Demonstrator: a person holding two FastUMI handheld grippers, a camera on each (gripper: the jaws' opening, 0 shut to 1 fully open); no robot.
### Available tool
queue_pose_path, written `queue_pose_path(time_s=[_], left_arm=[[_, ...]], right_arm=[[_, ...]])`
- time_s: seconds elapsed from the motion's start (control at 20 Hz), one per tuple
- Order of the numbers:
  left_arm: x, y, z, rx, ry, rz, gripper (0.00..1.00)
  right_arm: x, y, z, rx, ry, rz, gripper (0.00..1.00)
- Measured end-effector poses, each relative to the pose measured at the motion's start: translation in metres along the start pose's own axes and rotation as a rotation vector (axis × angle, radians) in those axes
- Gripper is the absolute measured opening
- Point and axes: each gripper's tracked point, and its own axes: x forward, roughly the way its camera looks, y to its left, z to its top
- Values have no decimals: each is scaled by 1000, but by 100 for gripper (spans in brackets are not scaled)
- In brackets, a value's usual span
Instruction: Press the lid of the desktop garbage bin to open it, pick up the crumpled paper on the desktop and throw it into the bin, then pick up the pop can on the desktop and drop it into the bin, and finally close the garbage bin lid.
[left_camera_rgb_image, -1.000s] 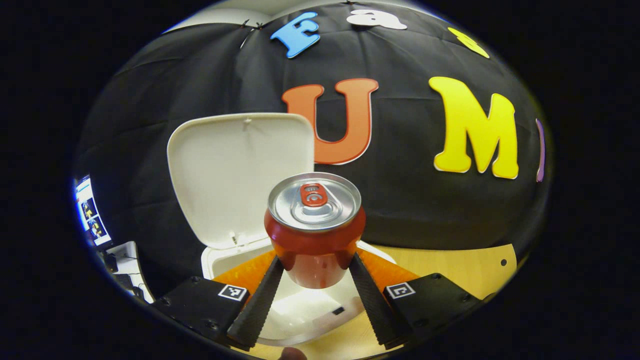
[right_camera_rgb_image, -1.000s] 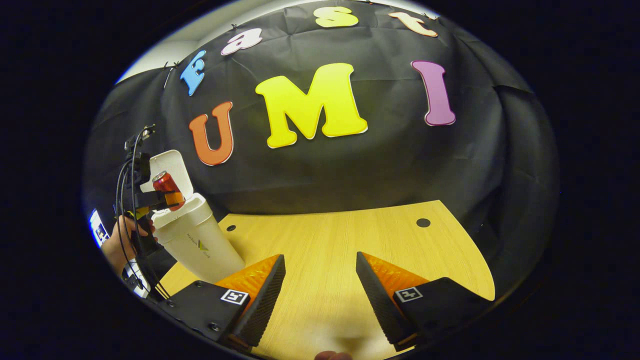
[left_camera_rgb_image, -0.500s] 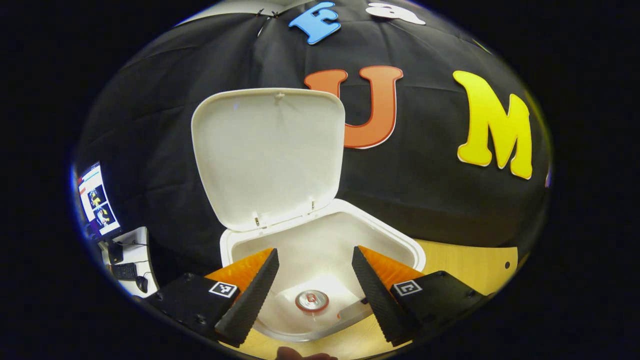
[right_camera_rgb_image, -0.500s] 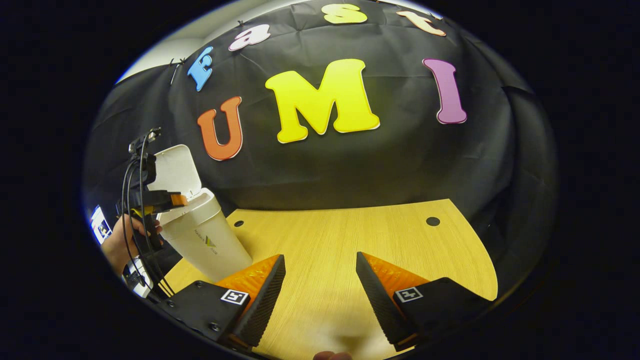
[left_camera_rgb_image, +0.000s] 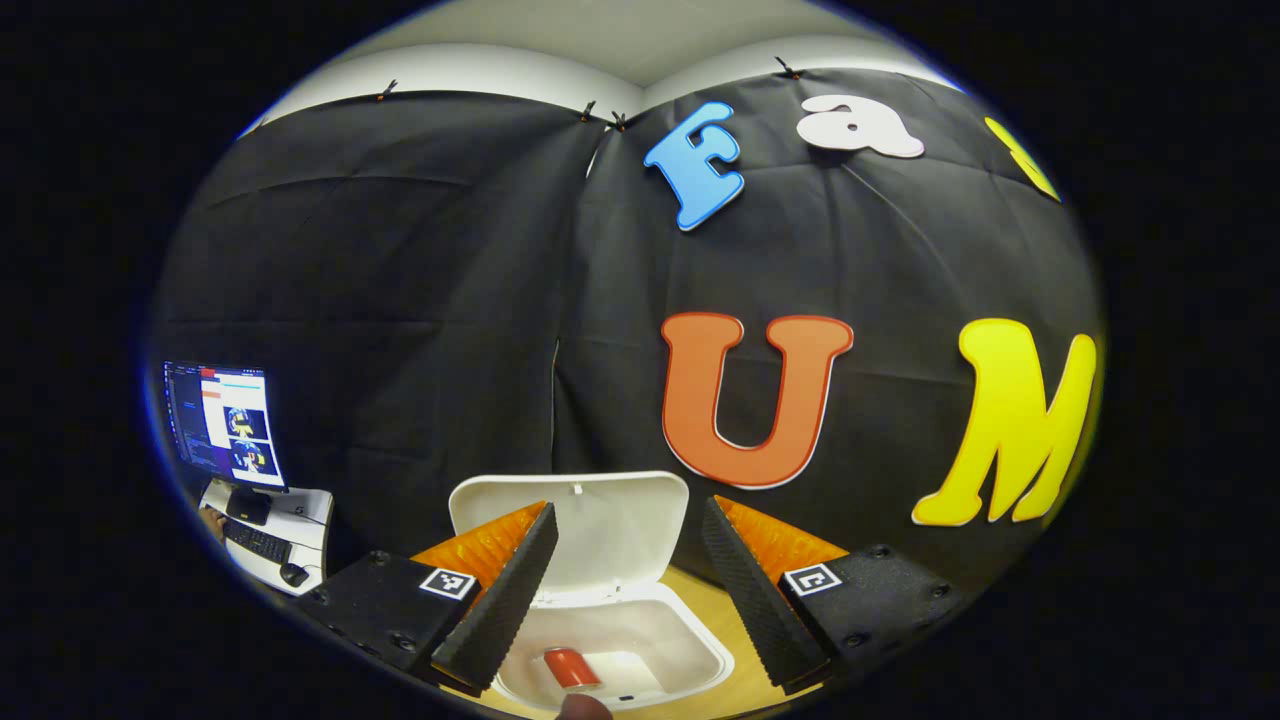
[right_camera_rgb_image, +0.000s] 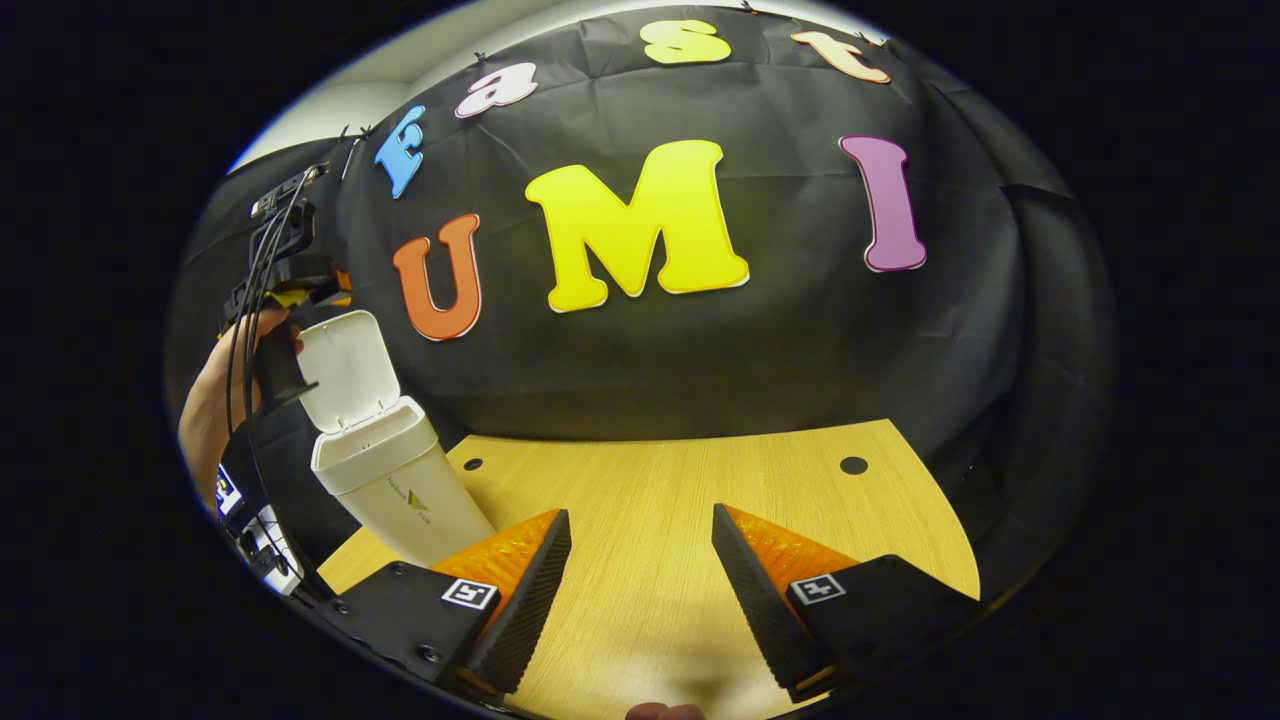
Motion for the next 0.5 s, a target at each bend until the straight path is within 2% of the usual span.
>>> queue_pose_path(time_s=[0.15,0.25,0.5], left_arm=[[28,23,26,-21,-18,85,96],[49,37,37,0,-12,145,95],[100,48,14,27,84,203,94]], right_arm=[[1,-3,6,-10,-7,1,90],[0,-6,7,-18,0,-4,90],[4,-15,11,-8,10,-37,90]])
